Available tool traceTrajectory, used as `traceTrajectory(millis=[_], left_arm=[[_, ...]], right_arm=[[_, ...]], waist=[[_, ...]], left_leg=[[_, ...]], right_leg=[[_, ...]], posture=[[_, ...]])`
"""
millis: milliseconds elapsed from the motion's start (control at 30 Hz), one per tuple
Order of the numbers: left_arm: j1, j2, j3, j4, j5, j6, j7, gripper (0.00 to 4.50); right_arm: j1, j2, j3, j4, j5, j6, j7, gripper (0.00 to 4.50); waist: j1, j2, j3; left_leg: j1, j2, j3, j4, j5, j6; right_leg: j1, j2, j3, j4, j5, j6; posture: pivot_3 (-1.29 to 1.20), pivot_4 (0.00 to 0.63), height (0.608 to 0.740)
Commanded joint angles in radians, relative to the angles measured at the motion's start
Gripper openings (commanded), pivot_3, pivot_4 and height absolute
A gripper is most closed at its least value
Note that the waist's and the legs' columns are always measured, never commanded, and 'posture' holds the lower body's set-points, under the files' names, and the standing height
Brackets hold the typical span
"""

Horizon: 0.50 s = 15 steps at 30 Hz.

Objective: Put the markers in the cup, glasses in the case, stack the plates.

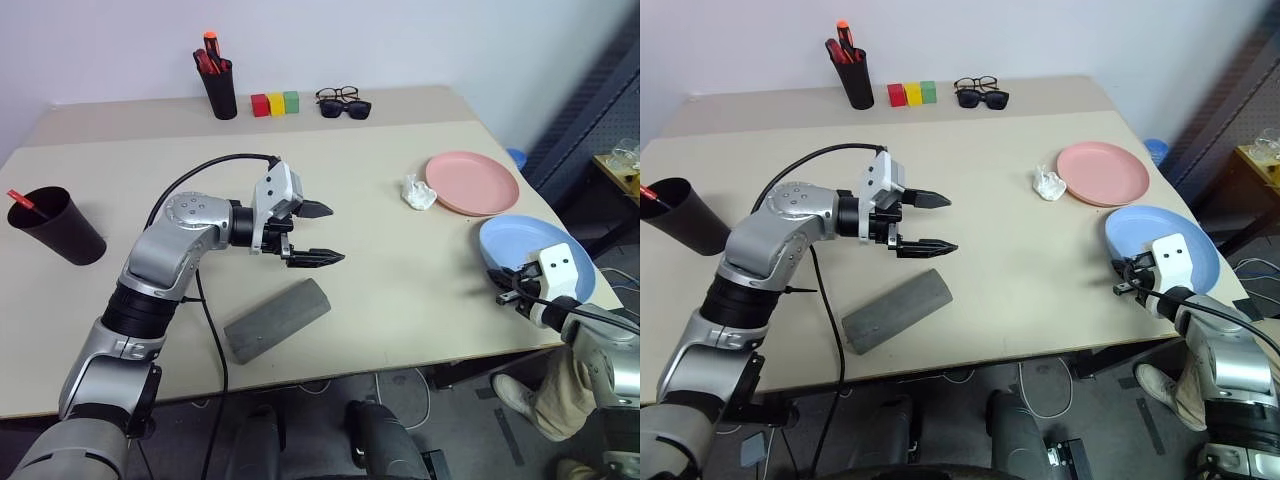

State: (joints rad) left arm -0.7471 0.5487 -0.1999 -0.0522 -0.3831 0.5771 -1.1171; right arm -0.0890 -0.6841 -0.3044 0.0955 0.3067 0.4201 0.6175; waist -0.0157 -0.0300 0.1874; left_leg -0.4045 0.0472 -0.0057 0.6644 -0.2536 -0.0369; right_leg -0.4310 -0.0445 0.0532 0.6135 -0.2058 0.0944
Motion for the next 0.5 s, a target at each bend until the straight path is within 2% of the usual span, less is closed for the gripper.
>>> traceTrajectory(millis=[33, 233, 500], left_arm=[[-0.002, 0.011, 0.031, -0.042, -0.015, 0.005, 0.009, 4.5], [0.013, 0.01, 0.039, -0.052, -0.023, 0.015, 0.028, 4.5], [0.036, 0.0, 0.062, -0.07, -0.032, 0.039, 0.083, 4.5]], right_arm=[[0.005, -0.001, 0.002, 0.038, -0.019, -0.029, 0.001, 0.03], [-0.036, -0.007, 0.01, 0.006, -0.056, -0.121, -0.014, 0.03], [-0.264, -0.033, 0.094, 0.104, -0.161, -0.262, -0.005, 0.03]], waist=[[0.001, 0.0, 0.0], [-0.001, 0.0, 0.0], [-0.022, 0.002, 0.001]], left_leg=[[0.0, 0.0, 0.0, 0.0, 0.0, 0.0], [0.0, 0.0, 0.0, 0.0, 0.0, 0.0], [0.001, 0.0, 0.0, -0.001, 0.0, 0.0]], right_leg=[[0.0, 0.0, 0.0, 0.0, 0.0, 0.0], [0.0, 0.0, 0.0, 0.0, 0.0, 0.0], [0.0, 0.0, 0.0, 0.0, 0.0, 0.0]], posture=[[0.0, 0.15, 0.74], [0.0, 0.15, 0.74], [0.0, 0.15, 0.74]])
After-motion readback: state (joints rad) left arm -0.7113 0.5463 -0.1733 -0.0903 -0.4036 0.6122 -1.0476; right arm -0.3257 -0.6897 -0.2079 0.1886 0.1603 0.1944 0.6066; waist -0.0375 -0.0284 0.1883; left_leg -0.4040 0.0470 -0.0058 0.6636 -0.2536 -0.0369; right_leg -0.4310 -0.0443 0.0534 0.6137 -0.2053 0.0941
